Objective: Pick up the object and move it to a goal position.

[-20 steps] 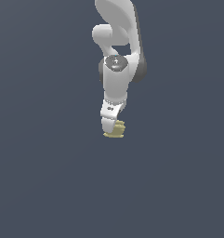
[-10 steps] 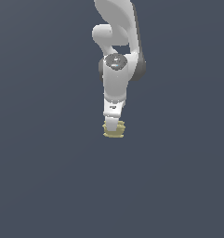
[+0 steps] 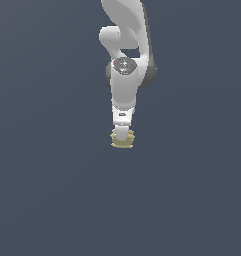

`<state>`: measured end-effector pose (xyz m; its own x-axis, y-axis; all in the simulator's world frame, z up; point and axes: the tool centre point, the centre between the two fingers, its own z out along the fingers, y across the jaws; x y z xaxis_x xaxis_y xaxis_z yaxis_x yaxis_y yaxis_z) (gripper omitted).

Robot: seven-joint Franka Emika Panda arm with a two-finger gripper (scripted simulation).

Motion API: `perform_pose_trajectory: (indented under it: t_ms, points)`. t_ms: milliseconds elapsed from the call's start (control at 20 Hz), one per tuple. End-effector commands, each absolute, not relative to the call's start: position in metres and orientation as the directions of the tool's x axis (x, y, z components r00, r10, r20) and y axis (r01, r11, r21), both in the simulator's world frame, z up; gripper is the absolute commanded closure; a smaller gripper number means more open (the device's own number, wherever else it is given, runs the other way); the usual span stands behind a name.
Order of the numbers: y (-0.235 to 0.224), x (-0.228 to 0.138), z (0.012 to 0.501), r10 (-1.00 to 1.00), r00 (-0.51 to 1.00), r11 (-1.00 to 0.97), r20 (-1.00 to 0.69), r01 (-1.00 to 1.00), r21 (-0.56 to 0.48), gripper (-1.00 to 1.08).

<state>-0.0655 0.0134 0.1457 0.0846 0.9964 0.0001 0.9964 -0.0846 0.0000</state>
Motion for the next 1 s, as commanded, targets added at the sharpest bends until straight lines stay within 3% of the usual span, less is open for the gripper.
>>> perform_pose_trajectory:
  t_ms: [0, 800, 850, 950]
  points:
    - [0.013, -0.066, 0.145, 0.996, 0.084, -0.084, 0.000, 0.996, 0.000, -0.92]
    - [0.013, -0.066, 0.096, 0.997, 0.080, -0.080, 0.000, 0.997, 0.000, -0.92]
    - [0.013, -0.066, 0.096, 0.997, 0.080, -0.080, 0.000, 0.997, 0.000, 1.08]
    - [0.013, -0.066, 0.096, 0.997, 0.080, -0.080, 0.000, 0.997, 0.000, 1.08]
